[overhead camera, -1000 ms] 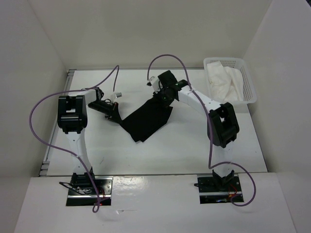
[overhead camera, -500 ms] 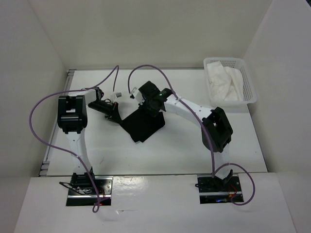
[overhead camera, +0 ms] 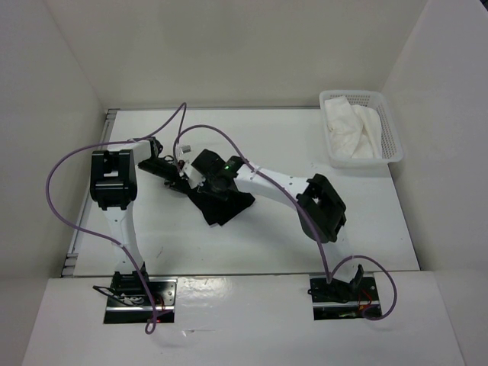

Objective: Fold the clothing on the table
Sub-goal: Fold the skirt

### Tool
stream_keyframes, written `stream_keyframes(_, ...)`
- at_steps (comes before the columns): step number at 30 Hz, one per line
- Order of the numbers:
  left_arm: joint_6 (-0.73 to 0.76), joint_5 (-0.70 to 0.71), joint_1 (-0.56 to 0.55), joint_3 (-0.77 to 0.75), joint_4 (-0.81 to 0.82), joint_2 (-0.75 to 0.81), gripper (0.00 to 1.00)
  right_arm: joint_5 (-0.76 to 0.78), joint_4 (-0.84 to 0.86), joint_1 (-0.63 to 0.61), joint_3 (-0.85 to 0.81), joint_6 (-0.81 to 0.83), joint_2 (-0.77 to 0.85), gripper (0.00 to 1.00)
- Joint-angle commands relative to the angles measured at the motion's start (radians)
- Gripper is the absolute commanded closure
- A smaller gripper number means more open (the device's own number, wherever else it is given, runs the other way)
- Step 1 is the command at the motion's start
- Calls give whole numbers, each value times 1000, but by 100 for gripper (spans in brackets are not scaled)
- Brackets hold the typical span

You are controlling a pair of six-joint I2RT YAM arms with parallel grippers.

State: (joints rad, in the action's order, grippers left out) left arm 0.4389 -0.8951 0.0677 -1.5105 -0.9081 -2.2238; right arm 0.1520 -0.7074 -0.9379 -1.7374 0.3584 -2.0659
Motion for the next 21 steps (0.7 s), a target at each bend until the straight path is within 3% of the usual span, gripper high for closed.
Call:
stream_keyframes(1,18,28,-2,-17,18,-23,95,21,-17,-33,-30,13,-29,100)
stream_keyframes(21,27,19,-31,-17,18,-23,95,113,-35,-104,-94,33,-60,100)
